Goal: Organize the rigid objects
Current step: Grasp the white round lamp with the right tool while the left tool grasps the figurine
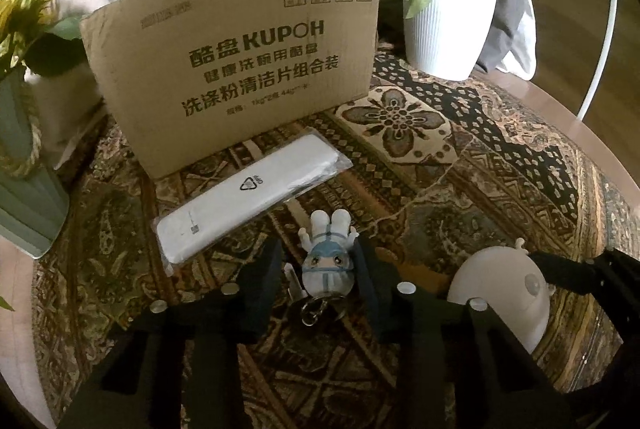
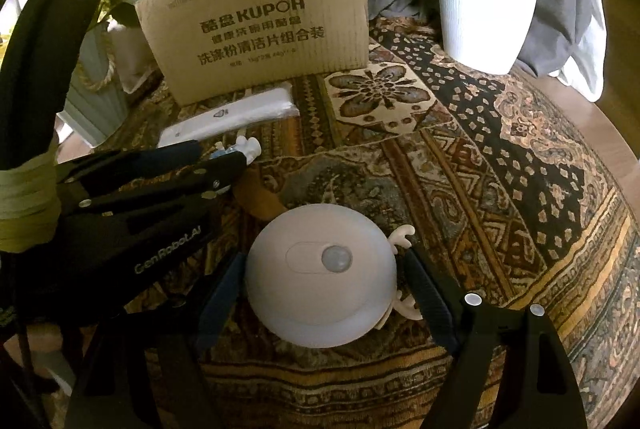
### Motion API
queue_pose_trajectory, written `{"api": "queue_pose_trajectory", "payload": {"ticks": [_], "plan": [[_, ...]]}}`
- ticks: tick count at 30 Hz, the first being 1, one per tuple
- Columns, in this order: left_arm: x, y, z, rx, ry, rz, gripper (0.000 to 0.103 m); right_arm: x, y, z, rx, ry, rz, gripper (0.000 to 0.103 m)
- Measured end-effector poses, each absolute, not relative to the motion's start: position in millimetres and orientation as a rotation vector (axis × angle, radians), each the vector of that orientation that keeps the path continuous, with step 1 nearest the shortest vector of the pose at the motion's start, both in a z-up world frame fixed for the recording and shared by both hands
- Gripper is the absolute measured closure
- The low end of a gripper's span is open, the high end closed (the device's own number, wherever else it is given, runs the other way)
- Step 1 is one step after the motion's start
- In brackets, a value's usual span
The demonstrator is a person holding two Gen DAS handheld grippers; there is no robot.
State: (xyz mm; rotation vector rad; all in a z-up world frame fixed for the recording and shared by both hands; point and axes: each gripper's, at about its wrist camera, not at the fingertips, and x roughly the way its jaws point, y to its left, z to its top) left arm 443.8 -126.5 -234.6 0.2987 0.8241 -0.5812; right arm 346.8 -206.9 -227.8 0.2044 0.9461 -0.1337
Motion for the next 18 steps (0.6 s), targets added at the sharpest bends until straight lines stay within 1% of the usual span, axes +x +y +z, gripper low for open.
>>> {"api": "queue_pose_trajectory", "payload": {"ticks": [1, 2, 9, 11, 18], "plan": [[443.6, -125.3, -234.5, 0.292, 0.829, -0.583, 0.070, 346.9, -206.6, -227.4, 0.203, 0.945, -0.131, 0.026], [443.8, -123.4, -234.3, 0.285, 0.835, -0.583, 0.072, 347.3, -206.4, -227.1, 0.202, 0.946, -0.127, 0.026], [444.9, -112.6, -241.9, 0.257, 0.893, -0.581, 0.074, 346.8, -208.3, -226.8, 0.218, 0.952, -0.138, 0.027], [444.5, -115.8, -242.1, 0.267, 0.884, -0.585, 0.075, 346.9, -206.0, -226.4, 0.198, 0.951, -0.143, 0.027], [443.0, -116.7, -237.2, 0.259, 0.868, -0.601, 0.075, 346.6, -205.2, -224.8, 0.199, 0.954, -0.149, 0.027]]}}
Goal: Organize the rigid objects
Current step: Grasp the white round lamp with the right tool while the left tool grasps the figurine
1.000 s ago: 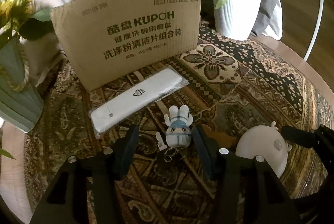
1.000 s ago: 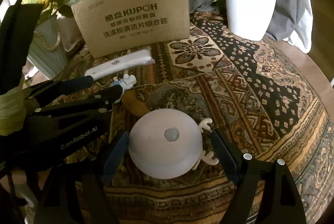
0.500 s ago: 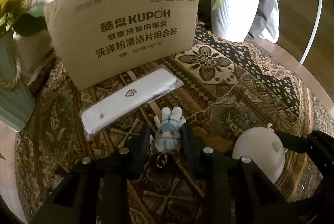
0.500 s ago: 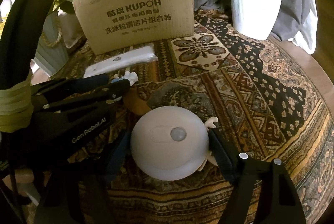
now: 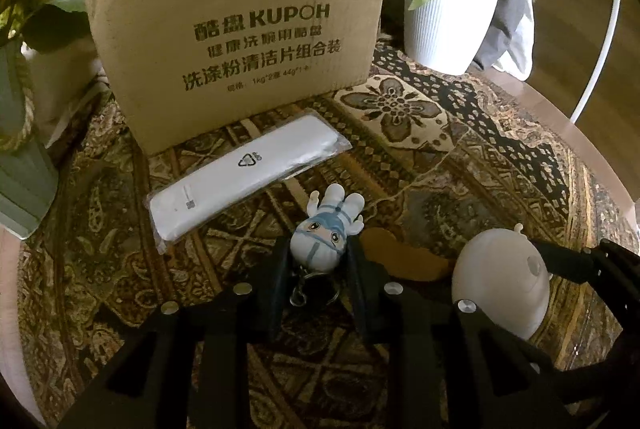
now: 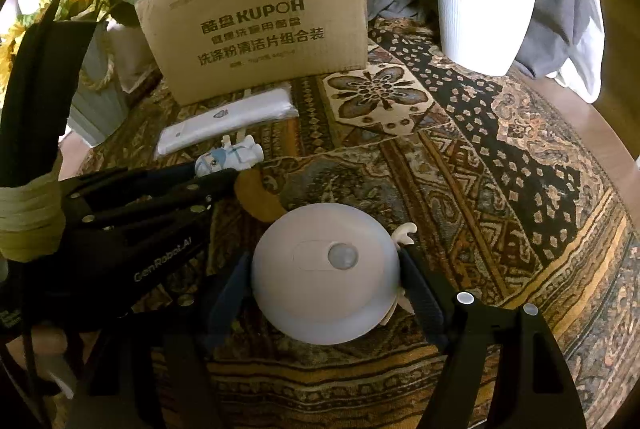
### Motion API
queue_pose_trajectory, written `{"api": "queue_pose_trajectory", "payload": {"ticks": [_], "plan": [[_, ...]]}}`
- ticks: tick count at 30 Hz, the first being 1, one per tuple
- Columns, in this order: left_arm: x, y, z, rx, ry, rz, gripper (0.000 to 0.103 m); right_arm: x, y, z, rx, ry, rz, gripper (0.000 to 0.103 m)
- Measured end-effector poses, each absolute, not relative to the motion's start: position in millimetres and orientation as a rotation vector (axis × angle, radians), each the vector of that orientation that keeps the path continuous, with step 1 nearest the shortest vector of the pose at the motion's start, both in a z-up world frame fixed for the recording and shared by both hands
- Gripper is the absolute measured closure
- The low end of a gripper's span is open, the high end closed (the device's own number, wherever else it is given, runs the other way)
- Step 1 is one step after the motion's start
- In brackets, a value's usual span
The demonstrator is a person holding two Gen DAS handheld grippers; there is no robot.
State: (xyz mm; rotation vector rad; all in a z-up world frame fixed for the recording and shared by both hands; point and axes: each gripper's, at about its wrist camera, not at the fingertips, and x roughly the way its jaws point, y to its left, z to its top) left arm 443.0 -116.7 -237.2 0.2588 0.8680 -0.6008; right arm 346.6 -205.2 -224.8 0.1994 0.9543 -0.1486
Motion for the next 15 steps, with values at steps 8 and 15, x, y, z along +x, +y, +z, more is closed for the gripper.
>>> {"api": "queue_pose_trajectory", "payload": {"ticks": [8, 15], "plan": [[434.8, -106.3, -221.6, 0.264, 0.824, -0.584, 0.075, 340.7, -213.1, -214.9, 0.191, 0.934, -0.171, 0.028], [425.1, -94.3, -200.0, 0.225, 0.794, -0.569, 0.075, 336.2, -213.0, -194.3, 0.175, 0.888, -0.190, 0.028]]}}
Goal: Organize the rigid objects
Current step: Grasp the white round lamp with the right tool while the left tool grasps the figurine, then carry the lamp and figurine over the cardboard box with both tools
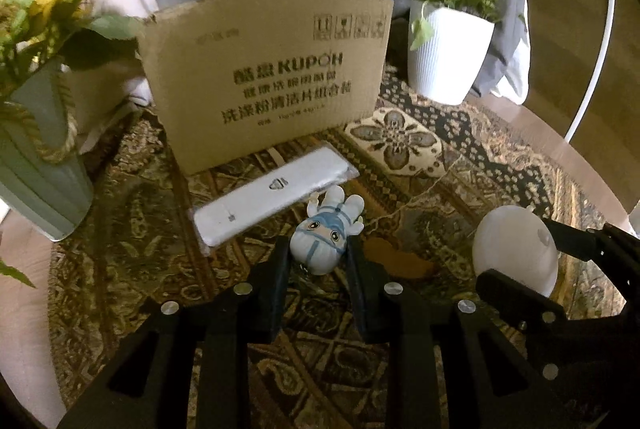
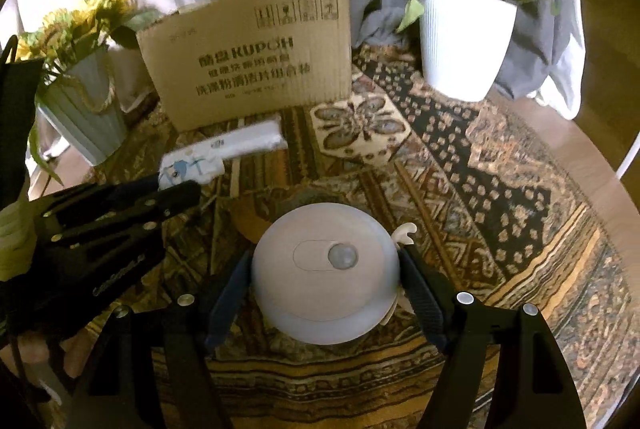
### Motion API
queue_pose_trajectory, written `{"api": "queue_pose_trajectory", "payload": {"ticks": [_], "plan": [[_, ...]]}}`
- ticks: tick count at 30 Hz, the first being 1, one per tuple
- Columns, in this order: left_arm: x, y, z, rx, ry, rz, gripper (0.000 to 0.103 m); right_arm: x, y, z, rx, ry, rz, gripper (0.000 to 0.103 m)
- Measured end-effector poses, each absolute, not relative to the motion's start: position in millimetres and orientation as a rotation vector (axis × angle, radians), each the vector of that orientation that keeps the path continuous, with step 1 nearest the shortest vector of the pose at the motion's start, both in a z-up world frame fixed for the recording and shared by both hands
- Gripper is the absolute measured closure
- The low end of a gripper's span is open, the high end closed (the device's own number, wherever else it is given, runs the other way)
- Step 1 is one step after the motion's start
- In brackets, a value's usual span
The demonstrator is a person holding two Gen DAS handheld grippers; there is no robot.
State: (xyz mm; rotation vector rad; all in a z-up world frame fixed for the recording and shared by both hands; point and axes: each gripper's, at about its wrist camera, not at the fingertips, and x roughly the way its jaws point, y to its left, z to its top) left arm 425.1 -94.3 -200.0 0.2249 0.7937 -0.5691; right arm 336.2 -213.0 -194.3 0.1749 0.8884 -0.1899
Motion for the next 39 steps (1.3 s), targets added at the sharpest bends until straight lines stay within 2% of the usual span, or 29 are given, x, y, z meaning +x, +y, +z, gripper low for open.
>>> {"api": "queue_pose_trajectory", "payload": {"ticks": [18, 39], "plan": [[384.9, -65.1, -139.7, 0.137, 0.694, -0.489, 0.075, 317.6, -205.3, -133.8, 0.148, 0.750, -0.156, 0.028], [336.6, -65.8, -88.8, 0.037, 0.585, -0.253, 0.075, 316.5, -223.2, -85.3, 0.077, 0.659, 0.076, 0.028]]}}
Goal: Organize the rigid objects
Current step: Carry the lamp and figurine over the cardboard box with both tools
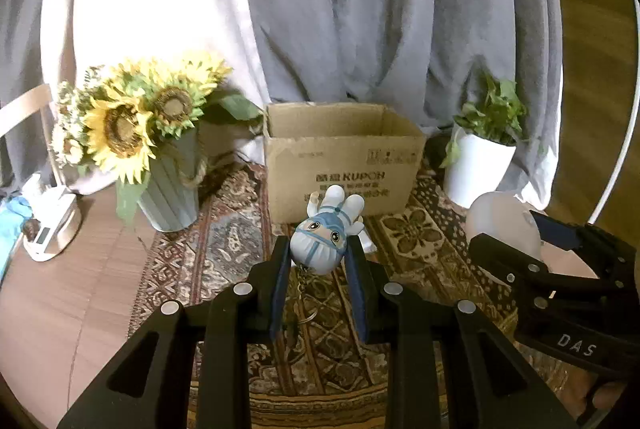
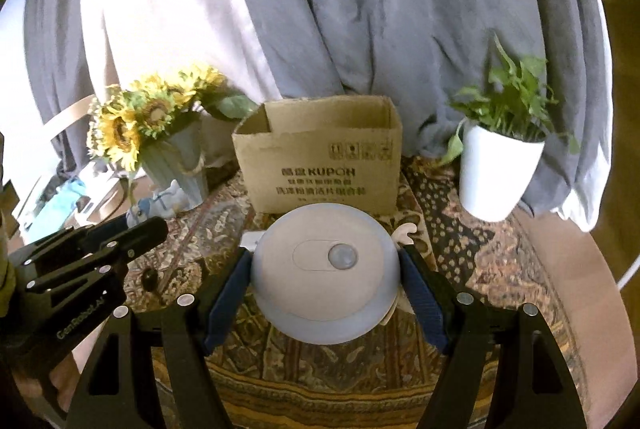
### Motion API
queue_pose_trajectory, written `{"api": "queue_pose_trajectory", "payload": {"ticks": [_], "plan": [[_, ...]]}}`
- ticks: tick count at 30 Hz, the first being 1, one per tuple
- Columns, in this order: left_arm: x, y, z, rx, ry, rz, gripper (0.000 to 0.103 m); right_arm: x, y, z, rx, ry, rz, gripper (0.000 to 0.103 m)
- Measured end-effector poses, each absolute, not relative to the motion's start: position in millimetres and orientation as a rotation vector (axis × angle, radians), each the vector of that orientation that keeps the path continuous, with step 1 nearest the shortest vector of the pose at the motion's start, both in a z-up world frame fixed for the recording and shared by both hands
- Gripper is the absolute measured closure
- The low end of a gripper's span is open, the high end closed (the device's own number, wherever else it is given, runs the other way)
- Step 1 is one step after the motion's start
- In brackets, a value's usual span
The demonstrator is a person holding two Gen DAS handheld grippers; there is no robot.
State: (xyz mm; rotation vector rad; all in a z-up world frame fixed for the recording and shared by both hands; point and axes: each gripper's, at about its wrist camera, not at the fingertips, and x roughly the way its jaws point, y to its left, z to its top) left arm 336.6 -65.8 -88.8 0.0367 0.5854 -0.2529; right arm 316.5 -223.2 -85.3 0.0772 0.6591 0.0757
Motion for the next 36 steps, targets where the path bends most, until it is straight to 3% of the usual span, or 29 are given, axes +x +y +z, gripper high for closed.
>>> {"api": "queue_pose_trajectory", "payload": {"ticks": [18, 36], "plan": [[354.4, -80.2, -56.5, 0.010, 0.501, -0.198, 0.075, 335.8, -233.8, -52.8, 0.019, 0.556, 0.159, 0.028], [428.7, -89.7, -21.8, 0.007, 0.448, -0.194, 0.075, 426.7, -241.6, -34.0, 0.044, 0.555, 0.194, 0.028]]}}
